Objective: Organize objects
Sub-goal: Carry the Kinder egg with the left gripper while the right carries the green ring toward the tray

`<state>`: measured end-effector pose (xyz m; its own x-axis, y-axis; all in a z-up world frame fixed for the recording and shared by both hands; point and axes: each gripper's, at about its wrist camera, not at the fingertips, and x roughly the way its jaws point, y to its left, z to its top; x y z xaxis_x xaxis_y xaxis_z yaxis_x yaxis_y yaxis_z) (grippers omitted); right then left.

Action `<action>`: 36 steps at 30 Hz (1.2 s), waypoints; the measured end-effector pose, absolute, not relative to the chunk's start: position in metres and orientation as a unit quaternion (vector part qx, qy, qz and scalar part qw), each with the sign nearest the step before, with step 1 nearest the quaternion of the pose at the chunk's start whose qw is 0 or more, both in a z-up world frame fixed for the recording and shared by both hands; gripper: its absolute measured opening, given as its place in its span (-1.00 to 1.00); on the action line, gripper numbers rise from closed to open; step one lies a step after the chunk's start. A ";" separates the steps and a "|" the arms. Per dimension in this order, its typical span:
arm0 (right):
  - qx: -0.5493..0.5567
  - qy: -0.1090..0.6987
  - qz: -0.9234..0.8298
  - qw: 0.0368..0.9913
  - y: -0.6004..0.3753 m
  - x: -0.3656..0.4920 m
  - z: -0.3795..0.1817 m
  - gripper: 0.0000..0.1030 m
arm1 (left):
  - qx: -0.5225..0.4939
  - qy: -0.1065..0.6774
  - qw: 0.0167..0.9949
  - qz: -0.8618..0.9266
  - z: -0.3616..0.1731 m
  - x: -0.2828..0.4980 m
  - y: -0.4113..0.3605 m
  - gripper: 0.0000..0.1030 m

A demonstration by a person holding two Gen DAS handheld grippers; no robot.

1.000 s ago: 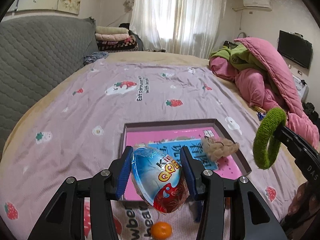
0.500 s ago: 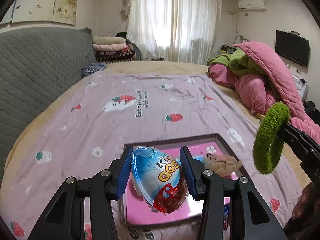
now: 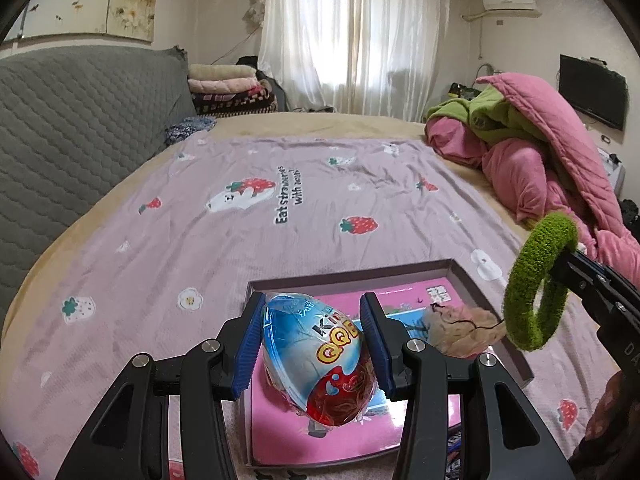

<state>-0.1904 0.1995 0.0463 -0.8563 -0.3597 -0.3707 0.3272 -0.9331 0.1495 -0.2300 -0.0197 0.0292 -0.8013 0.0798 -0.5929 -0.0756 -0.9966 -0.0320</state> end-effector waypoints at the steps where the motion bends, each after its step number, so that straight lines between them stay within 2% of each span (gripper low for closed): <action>1: 0.202 -0.041 -0.963 0.176 0.200 -0.191 0.044 -0.73 | -0.315 -0.004 0.041 0.948 0.026 -0.231 -0.019 -0.04; 36: 0.293 -0.013 -0.943 0.160 0.195 -0.208 -0.008 -0.72 | -0.385 0.019 0.052 0.921 -0.040 -0.249 0.000 -0.04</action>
